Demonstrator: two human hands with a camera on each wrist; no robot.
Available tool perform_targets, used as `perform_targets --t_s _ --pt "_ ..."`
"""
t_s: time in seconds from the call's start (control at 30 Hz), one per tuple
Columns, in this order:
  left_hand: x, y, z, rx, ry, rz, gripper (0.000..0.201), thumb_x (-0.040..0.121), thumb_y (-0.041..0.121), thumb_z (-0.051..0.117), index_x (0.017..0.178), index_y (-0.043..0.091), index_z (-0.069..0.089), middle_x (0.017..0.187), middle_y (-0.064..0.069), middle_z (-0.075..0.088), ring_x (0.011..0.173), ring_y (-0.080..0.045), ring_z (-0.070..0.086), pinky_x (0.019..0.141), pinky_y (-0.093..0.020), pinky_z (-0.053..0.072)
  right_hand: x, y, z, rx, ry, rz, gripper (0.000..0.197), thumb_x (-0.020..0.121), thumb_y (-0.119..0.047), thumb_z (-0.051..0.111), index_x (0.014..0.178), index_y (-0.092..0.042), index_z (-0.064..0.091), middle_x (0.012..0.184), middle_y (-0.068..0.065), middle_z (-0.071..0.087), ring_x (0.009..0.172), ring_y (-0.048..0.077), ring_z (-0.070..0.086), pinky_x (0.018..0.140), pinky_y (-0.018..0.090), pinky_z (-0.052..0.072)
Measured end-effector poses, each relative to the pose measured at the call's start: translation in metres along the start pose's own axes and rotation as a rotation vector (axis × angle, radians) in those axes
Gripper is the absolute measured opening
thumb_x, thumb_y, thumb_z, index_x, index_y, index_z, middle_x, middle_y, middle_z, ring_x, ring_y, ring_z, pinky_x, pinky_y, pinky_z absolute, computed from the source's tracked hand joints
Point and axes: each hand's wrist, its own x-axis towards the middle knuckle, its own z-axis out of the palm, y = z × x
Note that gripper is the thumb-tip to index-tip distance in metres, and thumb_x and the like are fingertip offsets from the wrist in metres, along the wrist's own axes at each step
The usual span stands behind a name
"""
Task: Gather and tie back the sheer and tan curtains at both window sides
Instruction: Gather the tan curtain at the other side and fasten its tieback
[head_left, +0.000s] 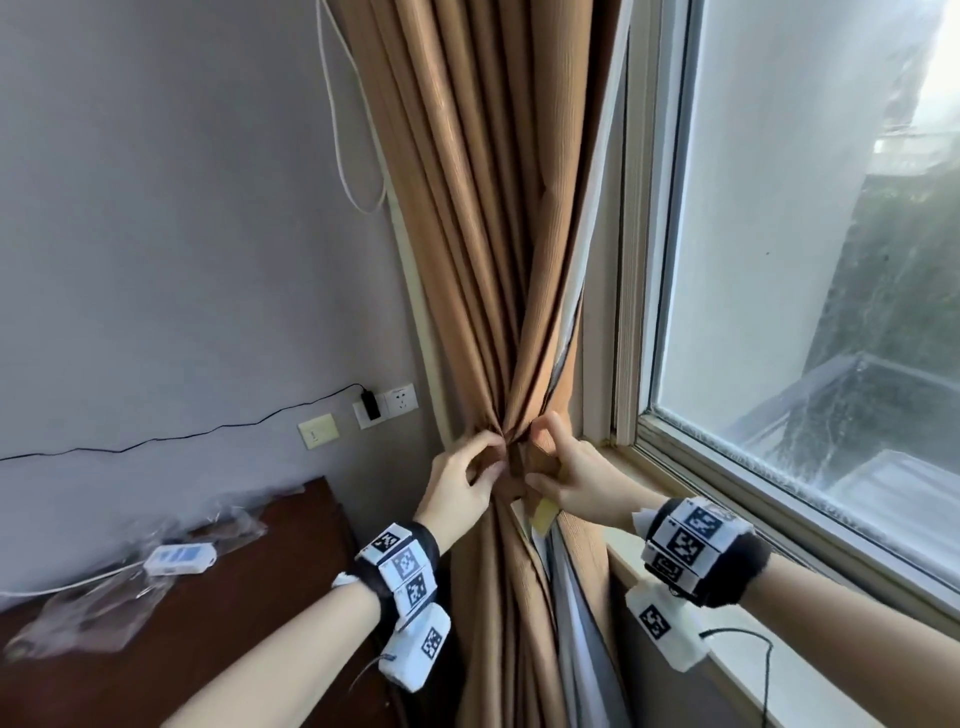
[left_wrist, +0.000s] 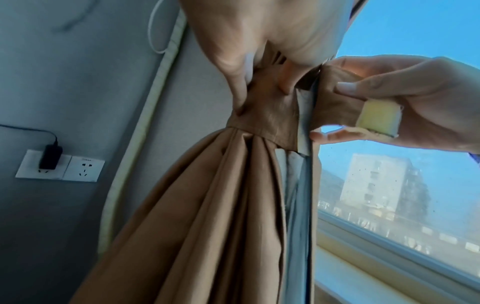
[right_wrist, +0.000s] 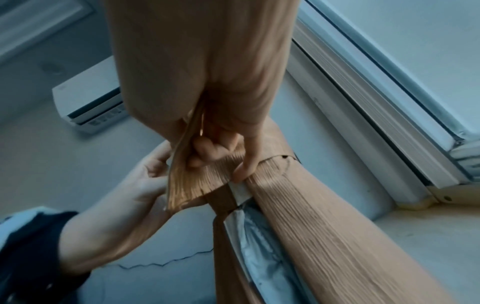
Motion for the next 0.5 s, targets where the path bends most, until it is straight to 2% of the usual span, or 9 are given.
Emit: perform_targets --t_s 0.07,0.1,0.17,0.27,0.33,0.4,0.47,0.5 --pt "-0.004 0.003 0.002 0.000 -0.034 -0.009 0.048 0.088 0.008 0.063 0.109 0.050 0.065 0.116 0.006 0.061 0.111 -0.004 0.059 0.102 -0.028 0.047 -0.002 0.000 0.004 -0.032 -0.015 -0.063 0.038 0.088 -0.008 0.057 0.106 -0.024 0.028 0.067 0.000 0.056 0.058 0.008 0.049 0.061 0.025 0.042" --pt "-0.005 0.004 0.004 0.010 -0.034 -0.016 0.049 0.088 0.011 0.064 0.113 0.053 0.064 0.121 0.006 0.059 0.115 -0.004 0.057 0.105 -0.024 0.043 -0.003 0.000 0.006 -0.041 -0.019 -0.084 0.037 0.088 -0.007 0.057 0.106 -0.022 0.029 0.065 -0.003 0.054 0.057 0.009 0.048 0.060 0.023 0.041" --pt "-0.002 0.009 0.005 0.028 -0.016 -0.025 0.041 0.086 0.016 0.068 0.116 0.043 0.066 0.124 0.003 0.060 0.116 -0.006 0.057 0.104 -0.020 0.042 -0.003 0.001 0.007 -0.045 -0.007 -0.113 0.030 0.088 -0.008 0.058 0.105 -0.019 0.036 0.069 -0.003 0.059 0.061 0.007 0.052 0.063 0.021 0.043" --pt "0.007 0.018 0.004 0.093 0.003 -0.074 0.034 0.079 0.011 0.071 0.109 0.027 0.073 0.109 -0.002 0.065 0.102 -0.012 0.063 0.093 -0.014 0.045 -0.002 0.001 0.006 -0.024 -0.009 -0.106 0.015 0.087 -0.007 0.060 0.098 -0.016 0.055 0.080 -0.009 0.067 0.070 -0.003 0.060 0.067 0.011 0.043" --pt "0.013 0.023 0.002 0.110 0.017 -0.105 0.024 0.078 0.008 0.072 0.098 0.019 0.076 0.089 0.008 0.064 0.086 -0.006 0.061 0.079 -0.001 0.040 -0.002 -0.002 0.002 0.035 -0.040 -0.059 0.018 0.086 -0.002 0.058 0.097 -0.015 0.058 0.084 -0.012 0.069 0.075 -0.006 0.062 0.070 0.008 0.042" --pt "0.016 0.024 0.001 0.108 0.008 -0.123 0.015 0.079 0.008 0.072 0.091 0.016 0.075 0.079 0.015 0.059 0.076 0.003 0.057 0.070 0.003 0.036 -0.002 -0.004 -0.003 0.104 -0.132 0.000 0.024 0.083 0.002 0.054 0.102 -0.013 0.058 0.093 -0.008 0.071 0.084 0.000 0.065 0.076 0.016 0.048" --pt "0.019 0.022 0.000 0.088 -0.032 -0.119 0.009 0.081 0.009 0.072 0.089 0.013 0.075 0.077 0.017 0.060 0.075 0.014 0.056 0.069 0.003 0.037 -0.004 -0.004 -0.011 0.113 -0.223 0.052 0.036 0.075 -0.004 0.053 0.109 -0.013 0.058 0.102 -0.005 0.070 0.095 0.014 0.064 0.087 0.028 0.051" --pt "0.020 0.021 -0.001 0.075 -0.055 -0.115 0.007 0.082 0.010 0.072 0.087 0.013 0.074 0.077 0.017 0.063 0.076 0.018 0.056 0.069 0.002 0.037 -0.005 -0.003 -0.014 0.088 -0.261 0.060 0.042 0.072 -0.007 0.051 0.113 -0.013 0.057 0.107 -0.003 0.069 0.100 0.016 0.063 0.091 0.030 0.050"
